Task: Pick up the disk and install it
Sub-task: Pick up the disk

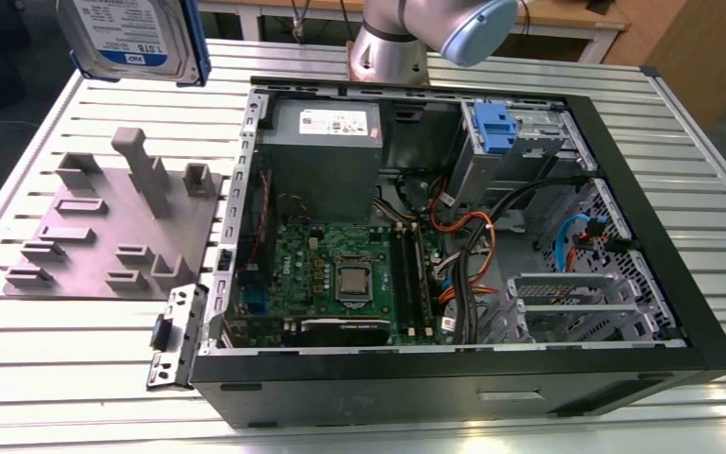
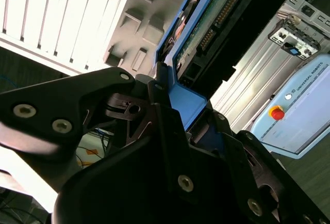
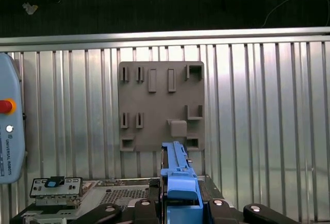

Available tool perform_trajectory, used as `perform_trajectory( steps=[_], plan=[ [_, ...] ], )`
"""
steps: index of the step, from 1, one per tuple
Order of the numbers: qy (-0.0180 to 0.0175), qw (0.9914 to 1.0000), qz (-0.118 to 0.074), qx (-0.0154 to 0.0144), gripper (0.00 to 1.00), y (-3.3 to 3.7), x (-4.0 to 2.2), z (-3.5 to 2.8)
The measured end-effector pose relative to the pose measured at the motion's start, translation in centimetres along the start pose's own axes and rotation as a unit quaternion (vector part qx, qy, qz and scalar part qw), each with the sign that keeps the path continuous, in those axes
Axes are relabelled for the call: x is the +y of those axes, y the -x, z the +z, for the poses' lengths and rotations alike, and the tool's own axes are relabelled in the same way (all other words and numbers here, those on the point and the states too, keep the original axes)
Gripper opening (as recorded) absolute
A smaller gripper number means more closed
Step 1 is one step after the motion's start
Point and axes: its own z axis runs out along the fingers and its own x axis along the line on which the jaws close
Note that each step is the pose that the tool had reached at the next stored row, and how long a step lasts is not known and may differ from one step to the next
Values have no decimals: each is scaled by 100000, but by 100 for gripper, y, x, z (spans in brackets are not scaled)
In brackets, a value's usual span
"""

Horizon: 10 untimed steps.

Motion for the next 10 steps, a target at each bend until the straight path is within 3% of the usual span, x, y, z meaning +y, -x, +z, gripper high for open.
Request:
perform_trajectory(
  steps=[10],
  plan=[
    [6, 100000, 2, 4, 36, -73, -41, -2]
  ],
)
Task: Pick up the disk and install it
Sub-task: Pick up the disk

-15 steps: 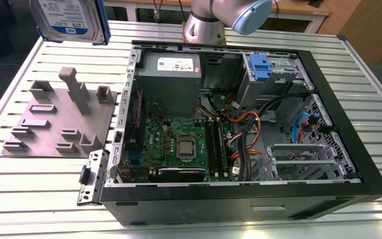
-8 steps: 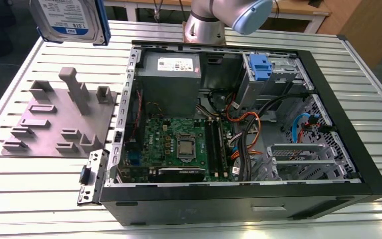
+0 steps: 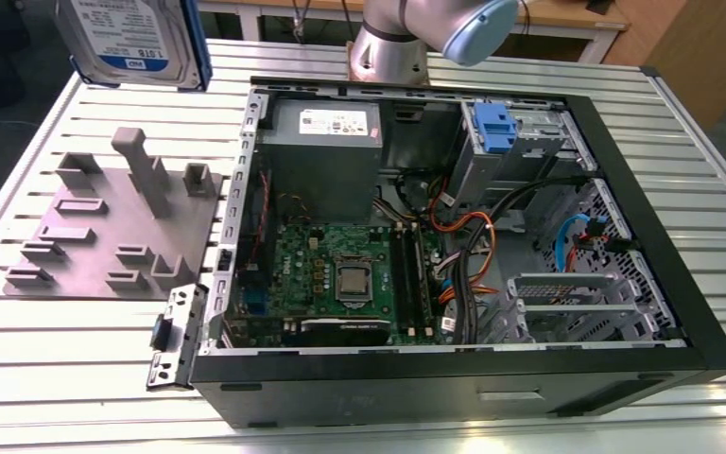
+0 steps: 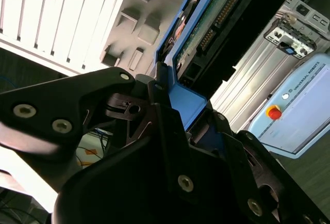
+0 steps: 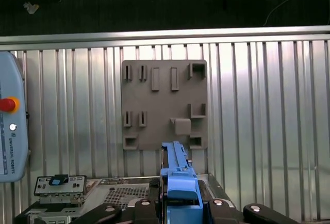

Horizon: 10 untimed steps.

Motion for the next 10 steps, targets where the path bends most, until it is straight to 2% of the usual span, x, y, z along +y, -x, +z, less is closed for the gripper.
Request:
perform_trajectory(
  steps=[10],
  plan=[
    [-4, 100000, -2, -3, 36, -1, -152, 0]
  ],
)
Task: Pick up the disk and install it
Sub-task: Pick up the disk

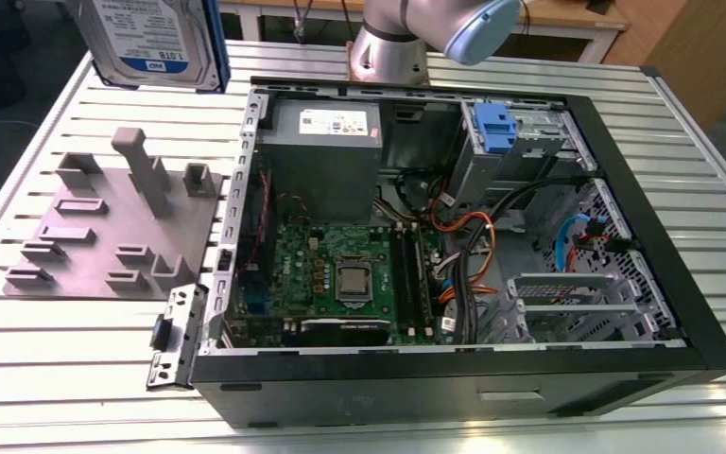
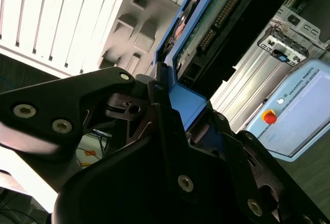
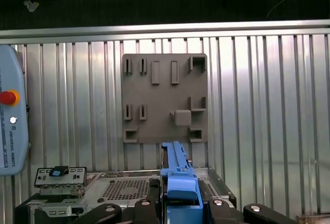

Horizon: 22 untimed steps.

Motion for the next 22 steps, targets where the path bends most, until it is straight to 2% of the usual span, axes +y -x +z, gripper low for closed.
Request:
perform_trajectory(
  steps=[14, 22],
  plan=[
    [1, 100000, 1, 1, 36, -34, -18, -1],
    [1, 100000, 2, 1, 36, -32, -51, -1]
  ],
)
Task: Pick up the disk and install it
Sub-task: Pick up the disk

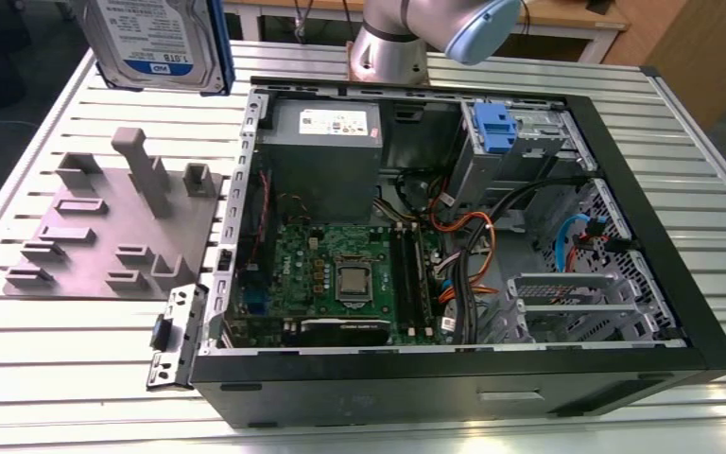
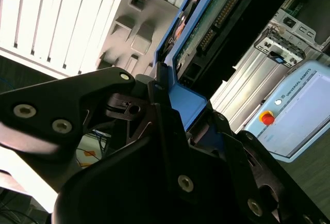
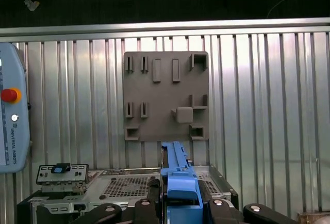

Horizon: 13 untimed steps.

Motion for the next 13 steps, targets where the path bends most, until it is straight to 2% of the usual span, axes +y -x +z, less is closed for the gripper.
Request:
perform_trajectory(
  steps=[13],
  plan=[
    [-1, 100000, 0, -1, 36, 1, -25, 0]
  ],
)
